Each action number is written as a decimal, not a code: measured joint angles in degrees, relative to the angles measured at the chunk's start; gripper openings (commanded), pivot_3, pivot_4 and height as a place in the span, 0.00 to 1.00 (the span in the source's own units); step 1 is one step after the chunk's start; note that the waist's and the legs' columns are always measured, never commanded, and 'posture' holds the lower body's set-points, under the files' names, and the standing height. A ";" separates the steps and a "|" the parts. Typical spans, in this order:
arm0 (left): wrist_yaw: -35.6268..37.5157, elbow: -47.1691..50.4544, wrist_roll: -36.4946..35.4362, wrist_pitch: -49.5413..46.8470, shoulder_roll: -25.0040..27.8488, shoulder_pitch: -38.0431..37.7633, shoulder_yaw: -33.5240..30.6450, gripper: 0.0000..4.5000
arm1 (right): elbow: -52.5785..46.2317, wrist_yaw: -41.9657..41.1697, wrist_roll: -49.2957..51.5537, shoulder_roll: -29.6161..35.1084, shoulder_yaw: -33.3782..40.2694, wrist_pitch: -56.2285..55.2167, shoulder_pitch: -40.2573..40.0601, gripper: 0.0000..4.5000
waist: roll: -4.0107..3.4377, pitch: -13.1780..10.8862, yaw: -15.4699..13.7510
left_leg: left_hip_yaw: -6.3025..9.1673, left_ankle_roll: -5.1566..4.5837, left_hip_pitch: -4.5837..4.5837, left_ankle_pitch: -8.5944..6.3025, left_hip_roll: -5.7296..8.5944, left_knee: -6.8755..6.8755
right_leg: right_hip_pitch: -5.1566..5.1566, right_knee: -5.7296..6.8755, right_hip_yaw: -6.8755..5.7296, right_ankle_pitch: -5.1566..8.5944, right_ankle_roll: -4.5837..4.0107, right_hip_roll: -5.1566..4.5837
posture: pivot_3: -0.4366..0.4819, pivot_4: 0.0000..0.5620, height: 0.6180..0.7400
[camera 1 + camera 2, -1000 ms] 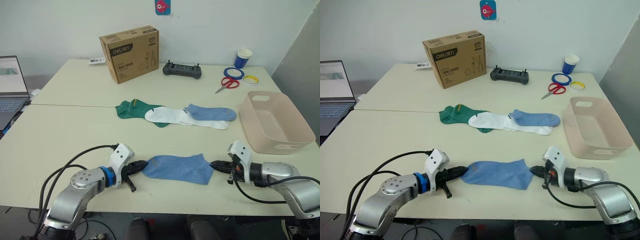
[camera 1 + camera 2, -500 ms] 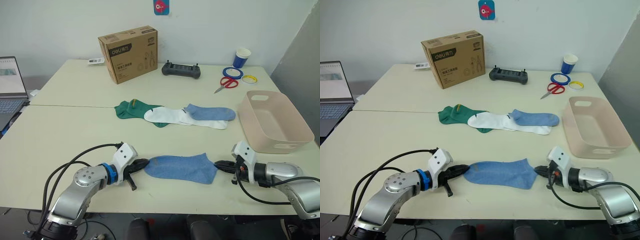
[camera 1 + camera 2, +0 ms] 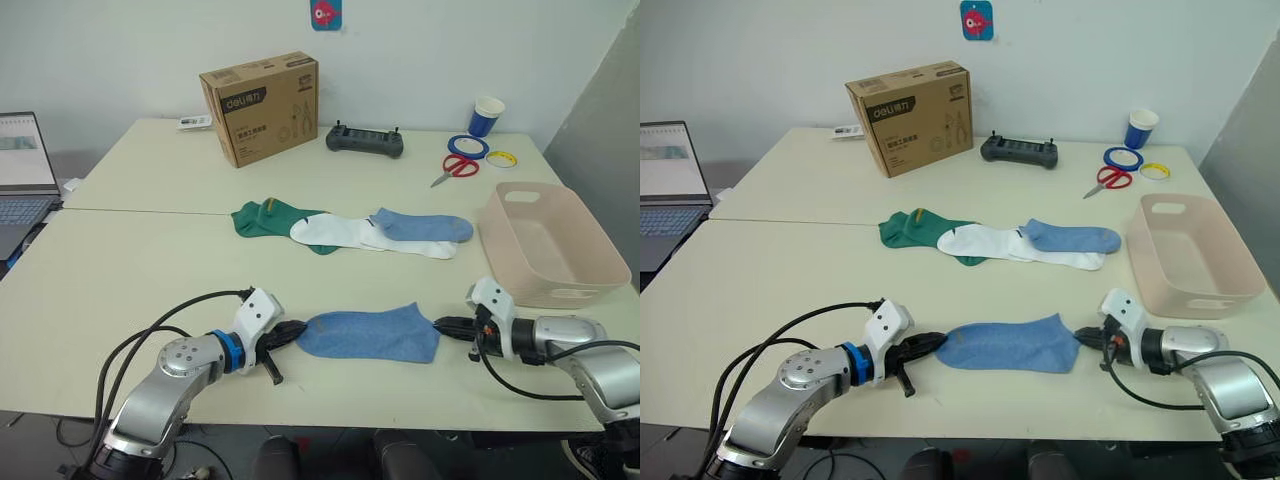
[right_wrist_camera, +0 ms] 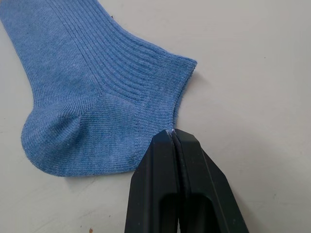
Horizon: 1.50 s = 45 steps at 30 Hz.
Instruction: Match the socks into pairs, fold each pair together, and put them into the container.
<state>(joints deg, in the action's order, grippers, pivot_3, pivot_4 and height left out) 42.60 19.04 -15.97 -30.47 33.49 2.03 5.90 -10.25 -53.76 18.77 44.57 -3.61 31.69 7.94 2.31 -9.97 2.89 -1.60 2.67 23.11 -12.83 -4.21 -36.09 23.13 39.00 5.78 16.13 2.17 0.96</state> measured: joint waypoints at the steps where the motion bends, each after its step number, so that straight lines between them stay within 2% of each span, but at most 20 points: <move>1: -0.13 0.15 0.00 -0.24 -0.05 0.02 0.02 0.00 | 0.35 -0.01 -0.12 -0.02 -0.01 -0.17 0.09 0.00 | 0.00 0.00 0.00 | 0.00 0.00 0.00 0.00 0.01 0.00 | 0.00 0.00 0.00 0.00 0.00 0.00 | 0.48 0.27 1.00; 12: -0.80 0.37 0.08 -0.53 -0.07 0.18 0.43 0.00 | 0.63 -0.37 -1.33 -0.04 -0.12 -1.28 0.13 0.00 | 0.00 0.00 -0.01 | 0.01 0.00 0.00 0.00 0.04 -0.01 | -0.01 0.00 0.01 -0.01 0.01 -0.02 | 0.48 0.27 1.00; 15: -0.75 0.37 0.05 -0.50 -0.06 0.17 0.43 0.12 | 0.63 -0.20 -1.68 -0.28 -0.11 -1.35 0.25 0.13 | 0.00 0.00 0.00 | 0.01 0.00 -0.01 0.00 0.04 -0.01 | -0.01 0.00 0.01 -0.01 0.01 -0.02 | 0.48 0.27 1.00; 20: -0.69 0.06 -0.67 -0.44 -0.06 0.17 -0.21 0.47 | 0.64 0.01 -1.69 -0.38 0.14 -1.16 0.41 0.51 | 0.00 0.00 0.02 | 0.02 0.00 0.00 0.00 0.03 0.00 | 0.00 0.00 0.00 -0.01 0.01 -0.01 | 0.48 0.27 1.00; 26: -0.52 -1.30 -2.16 -0.10 0.74 0.16 -4.79 0.88 | 0.71 -1.04 0.44 -0.23 2.88 -1.21 0.64 0.99 | 0.00 0.00 0.03 | 0.02 0.00 0.00 0.00 0.03 0.00 | 0.01 0.00 0.00 -0.01 0.01 -0.01 | 0.48 0.27 1.00; 27: -0.28 -1.76 -2.16 0.40 1.42 0.16 -6.04 0.94 | 0.35 -1.43 0.98 -0.25 3.33 -1.40 0.98 1.00 | 0.00 0.00 0.06 | 0.03 0.00 0.00 0.00 0.03 0.00 | 0.02 0.00 -0.01 -0.01 0.01 0.00 | 0.48 0.27 1.00; 29: 0.95 -2.06 -2.44 1.52 2.66 0.33 -7.96 0.94 | -0.43 -2.50 1.33 -0.31 3.52 -2.85 1.45 1.00 | 0.00 0.00 0.17 | 0.03 0.00 -0.01 0.00 0.02 0.00 | 0.02 0.01 0.00 -0.01 0.01 0.00 | 0.48 0.27 1.00; 31: 3.09 -2.15 -3.60 2.68 3.38 1.20 -8.80 0.95 | -1.89 -3.07 1.32 -1.08 2.81 -4.74 2.22 0.90 | 0.00 0.00 0.21 | 0.03 0.00 0.00 0.00 0.02 0.01 | 0.02 0.01 -0.01 -0.01 0.01 0.00 | 0.48 0.27 1.00; 34: 6.39 -1.76 -4.26 5.24 3.78 3.53 -7.84 0.82 | -4.13 -3.03 0.93 -4.74 0.16 -6.70 3.87 0.70 | 0.00 0.00 0.24 | 0.03 0.00 0.01 0.00 0.02 0.01 | 0.02 0.01 -0.01 -0.01 0.01 -0.01 | 0.48 0.27 1.00; 37: 7.04 -0.74 -4.28 5.91 2.57 5.21 -5.11 0.60 | -4.86 -2.29 0.50 -7.50 -2.18 -7.09 4.97 0.45 | 0.00 0.00 0.23 | 0.01 0.00 0.03 0.00 0.03 0.00 | 0.01 0.00 0.00 -0.01 0.01 -0.02 | 0.48 0.27 1.00; 42: 6.63 0.72 -1.88 6.80 -1.71 6.66 3.50 0.25 | -4.68 -2.43 -2.93 -9.54 -8.28 -10.31 6.09 0.04 | -0.01 0.00 0.15 | 0.04 0.00 0.07 0.00 0.03 0.00 | 0.03 0.00 -0.03 -0.01 0.02 0.00 | 0.48 0.27 1.00; 43: 6.47 0.44 -0.51 7.62 -2.35 7.04 5.28 0.18 | -4.41 -2.50 -4.40 -9.57 -9.74 -11.82 6.19 0.00 | -0.01 0.00 0.14 | 0.06 0.00 0.06 0.00 0.03 0.00 | 0.03 0.00 -0.04 -0.01 0.01 0.01 | 0.48 0.27 1.00; 45: 6.17 -0.96 1.73 8.93 -3.37 7.83 8.18 0.03 | -3.37 -2.59 -6.21 -9.70 -11.55 -13.72 6.30 0.00 | -0.01 0.00 0.06 | 0.06 0.00 0.05 0.00 0.03 0.00 | 0.03 0.02 -0.03 -0.01 0.01 0.02 | 0.48 0.27 1.00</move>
<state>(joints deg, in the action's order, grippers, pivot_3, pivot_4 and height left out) 48.77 18.08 -14.24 -21.54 30.12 9.86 14.08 -13.62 -56.35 12.56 34.86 -15.16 17.97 14.24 2.30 -9.97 2.95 -1.54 2.67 23.16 -12.82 -4.18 -36.10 23.16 39.02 5.75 16.12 2.18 0.98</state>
